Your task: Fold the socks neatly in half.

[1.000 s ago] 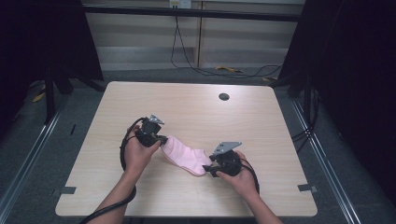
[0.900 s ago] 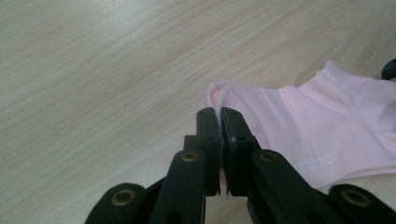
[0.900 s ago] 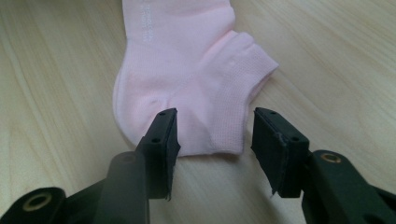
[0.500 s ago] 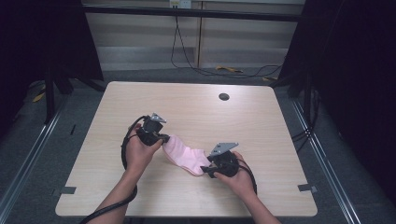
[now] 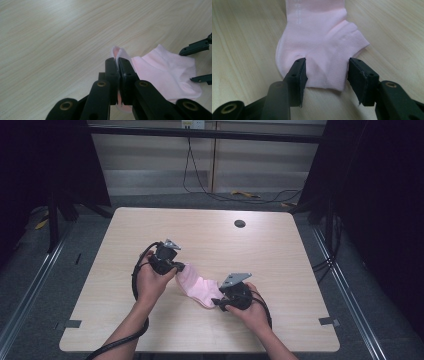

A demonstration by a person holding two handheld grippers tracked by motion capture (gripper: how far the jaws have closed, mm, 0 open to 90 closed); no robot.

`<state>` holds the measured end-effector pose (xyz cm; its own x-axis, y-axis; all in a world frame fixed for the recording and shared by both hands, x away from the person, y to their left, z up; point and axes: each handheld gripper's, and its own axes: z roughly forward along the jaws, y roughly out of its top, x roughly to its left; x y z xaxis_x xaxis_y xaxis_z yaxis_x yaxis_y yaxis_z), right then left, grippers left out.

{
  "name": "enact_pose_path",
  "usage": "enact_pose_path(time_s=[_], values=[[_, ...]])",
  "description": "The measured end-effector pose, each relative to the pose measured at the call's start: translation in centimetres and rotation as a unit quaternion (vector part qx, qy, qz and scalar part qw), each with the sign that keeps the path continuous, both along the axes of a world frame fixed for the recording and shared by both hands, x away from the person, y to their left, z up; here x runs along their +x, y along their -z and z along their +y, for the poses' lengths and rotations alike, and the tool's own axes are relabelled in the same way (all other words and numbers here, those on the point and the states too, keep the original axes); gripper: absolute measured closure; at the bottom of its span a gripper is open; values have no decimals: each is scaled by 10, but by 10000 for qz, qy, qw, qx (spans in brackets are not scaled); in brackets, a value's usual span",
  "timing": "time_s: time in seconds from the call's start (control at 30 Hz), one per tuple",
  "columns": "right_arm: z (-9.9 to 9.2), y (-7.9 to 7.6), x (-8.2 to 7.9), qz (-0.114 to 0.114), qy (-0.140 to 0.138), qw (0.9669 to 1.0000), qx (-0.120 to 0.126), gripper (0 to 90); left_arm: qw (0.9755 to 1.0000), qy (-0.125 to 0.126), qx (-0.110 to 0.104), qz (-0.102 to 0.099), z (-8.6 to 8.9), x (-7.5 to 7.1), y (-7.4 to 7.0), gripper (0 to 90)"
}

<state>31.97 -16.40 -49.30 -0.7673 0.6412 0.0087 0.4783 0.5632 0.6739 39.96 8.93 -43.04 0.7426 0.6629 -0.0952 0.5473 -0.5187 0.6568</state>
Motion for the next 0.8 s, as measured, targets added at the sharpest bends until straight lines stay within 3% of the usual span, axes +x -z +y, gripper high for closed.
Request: enact_pose_path(time_s=[0.37, 0.8], values=[[7, 1, 1, -6, 34, 10000, 47, 477, 9998, 209, -32, -13, -16, -8, -8, 871], [15, 3, 5, -13, 77, 9999, 132, 458, 9992, 406, -39, -28, -32, -16, -6, 871]])
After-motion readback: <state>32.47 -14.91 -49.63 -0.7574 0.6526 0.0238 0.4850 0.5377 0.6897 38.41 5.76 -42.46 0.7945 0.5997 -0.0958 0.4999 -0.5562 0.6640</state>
